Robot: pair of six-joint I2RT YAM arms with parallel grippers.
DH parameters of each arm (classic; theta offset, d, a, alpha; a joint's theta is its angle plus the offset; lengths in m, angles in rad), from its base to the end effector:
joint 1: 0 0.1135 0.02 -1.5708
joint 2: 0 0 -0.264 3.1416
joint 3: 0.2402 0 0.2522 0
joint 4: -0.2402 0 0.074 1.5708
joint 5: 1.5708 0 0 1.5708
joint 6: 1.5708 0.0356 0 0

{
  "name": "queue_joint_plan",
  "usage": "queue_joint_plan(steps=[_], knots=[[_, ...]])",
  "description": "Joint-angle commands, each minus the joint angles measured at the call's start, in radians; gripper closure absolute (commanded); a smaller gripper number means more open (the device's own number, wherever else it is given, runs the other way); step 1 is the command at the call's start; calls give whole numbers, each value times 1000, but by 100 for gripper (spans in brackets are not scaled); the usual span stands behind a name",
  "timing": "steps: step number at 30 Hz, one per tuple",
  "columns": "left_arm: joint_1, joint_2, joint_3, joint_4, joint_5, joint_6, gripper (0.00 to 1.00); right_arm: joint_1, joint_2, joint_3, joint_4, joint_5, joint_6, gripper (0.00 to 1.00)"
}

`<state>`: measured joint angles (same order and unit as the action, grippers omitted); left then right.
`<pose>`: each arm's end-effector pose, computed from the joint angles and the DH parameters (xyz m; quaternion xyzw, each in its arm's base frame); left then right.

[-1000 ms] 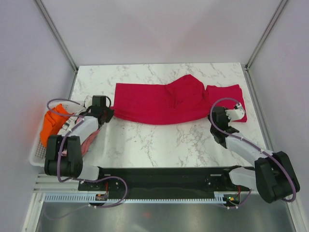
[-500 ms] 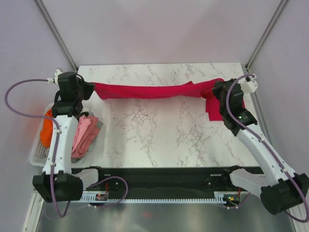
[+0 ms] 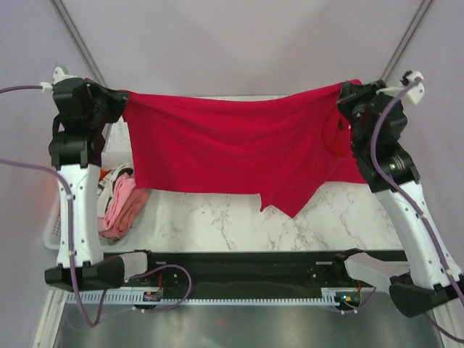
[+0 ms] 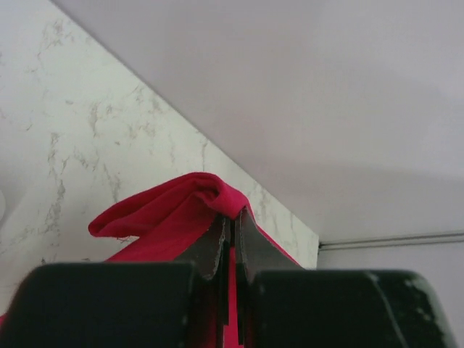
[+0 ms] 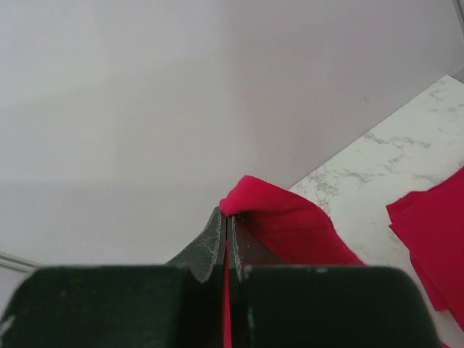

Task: Fold and stack the t-shirts
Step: Fold the tshirt

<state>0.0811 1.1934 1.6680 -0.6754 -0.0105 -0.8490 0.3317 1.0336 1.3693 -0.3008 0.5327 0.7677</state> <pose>0.2198 0.0182 0.5024 -0.3503 0.6907 -0.2332 0.5881 0.1960 0.0484 0.4813 0.3298 0.6134 0.2066 0.6873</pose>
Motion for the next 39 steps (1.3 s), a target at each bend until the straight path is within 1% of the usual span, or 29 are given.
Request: queue_joint_plan(steps=[1,2,5,6,9,12,13,16,18,21,22,23,24,25,26,27,28,30,31,32,33,34,36,37,38,39], knots=[[20,133,19,-46,62,27,98,-9,190,149,-57,23,-87,100],[25,184,13,-44,96,19,98,-16,242,169,-54,0,-78,100],[32,245,-2,-10,168,-7,98,-54,313,223,-41,-58,-36,100],[35,276,2,-4,176,-12,98,-71,350,241,-40,-107,-19,100],[51,307,65,30,217,-38,98,-129,403,335,-20,-183,1,100],[77,365,206,30,273,-47,98,-175,453,468,-23,-236,-2,100],[85,400,282,28,288,-54,98,-200,465,532,-27,-258,-4,100],[115,443,401,17,339,-79,98,-247,514,611,-37,-354,1,100],[132,478,433,17,372,-84,98,-260,537,648,-35,-388,2,100],[131,502,421,28,380,-62,98,-267,562,622,-29,-439,-1,100],[129,503,359,77,385,-53,98,-267,560,598,-9,-453,-1,100],[128,500,316,103,400,-53,98,-269,557,515,14,-480,2,100],[129,499,221,135,406,-55,98,-269,545,461,75,-493,11,100],[128,499,173,190,409,-53,98,-269,537,342,107,-500,34,100],[129,500,124,224,411,-53,98,-267,527,283,144,-516,41,100],[129,499,74,259,417,-50,98,-267,516,225,179,-519,45,100],[129,499,-20,290,422,-45,98,-267,511,123,228,-517,50,100],[129,499,-107,353,420,-45,98,-269,499,23,274,-513,65,100],[129,489,-204,384,420,-47,98,-269,496,-25,323,-514,68,100],[128,480,-256,417,419,-48,98,-270,491,-111,339,-513,74,100],[129,469,-305,481,411,-53,98,-272,482,-149,351,-508,77,100],[129,445,-403,509,402,-58,98,-272,476,-224,379,-510,79,100],[129,423,-485,562,379,-58,98,-273,447,-297,405,-510,74,100],[129,402,-551,568,371,-58,98,-273,435,-329,422,-510,71,100],[129,393,-580,573,356,-55,98,-273,424,-390,425,-513,70,100],[131,379,-611,583,353,-55,98,-273,399,-416,425,-517,55,100]])
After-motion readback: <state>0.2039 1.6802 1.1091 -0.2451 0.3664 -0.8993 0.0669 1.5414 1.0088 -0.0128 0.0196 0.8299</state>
